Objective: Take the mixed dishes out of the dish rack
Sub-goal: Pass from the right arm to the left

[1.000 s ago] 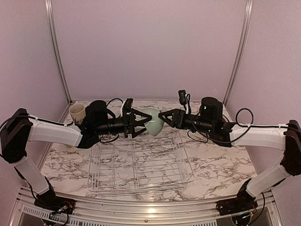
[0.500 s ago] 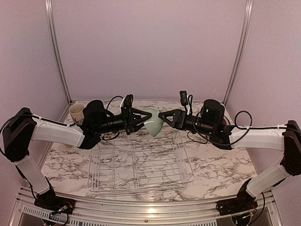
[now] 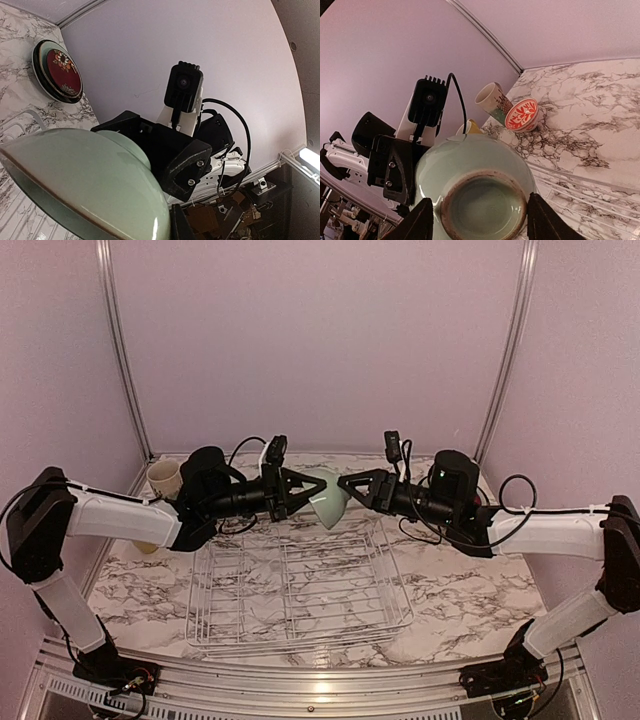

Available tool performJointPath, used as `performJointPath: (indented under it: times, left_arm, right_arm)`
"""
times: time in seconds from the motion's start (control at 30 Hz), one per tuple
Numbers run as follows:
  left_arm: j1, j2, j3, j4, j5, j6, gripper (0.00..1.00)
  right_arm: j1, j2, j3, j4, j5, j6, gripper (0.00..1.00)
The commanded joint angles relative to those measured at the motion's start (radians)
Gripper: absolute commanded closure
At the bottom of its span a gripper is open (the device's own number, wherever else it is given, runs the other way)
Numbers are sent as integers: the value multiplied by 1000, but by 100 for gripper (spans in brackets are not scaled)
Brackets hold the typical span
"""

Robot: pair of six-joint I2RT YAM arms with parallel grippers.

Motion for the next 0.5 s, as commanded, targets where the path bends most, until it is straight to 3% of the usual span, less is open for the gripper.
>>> performJointPath:
  times: [0.0,0.17,0.3,0.47]
  left_arm:
    - [-4,-64,83,-292,-36,173,100]
    - [7,-110,178,-615,-121,375,100]
    - [35,-133,240,-788,-175,478,100]
    - [60,-103,451,-1234,-389,696,100]
  right_arm:
    - [3,-45,20,16,26,-67,25]
    - [3,-107,13,-50,77,-130,10]
    - [4,-156,11,-114,130,-178,9]
    - [3,-205,3,-176,180,-216,9]
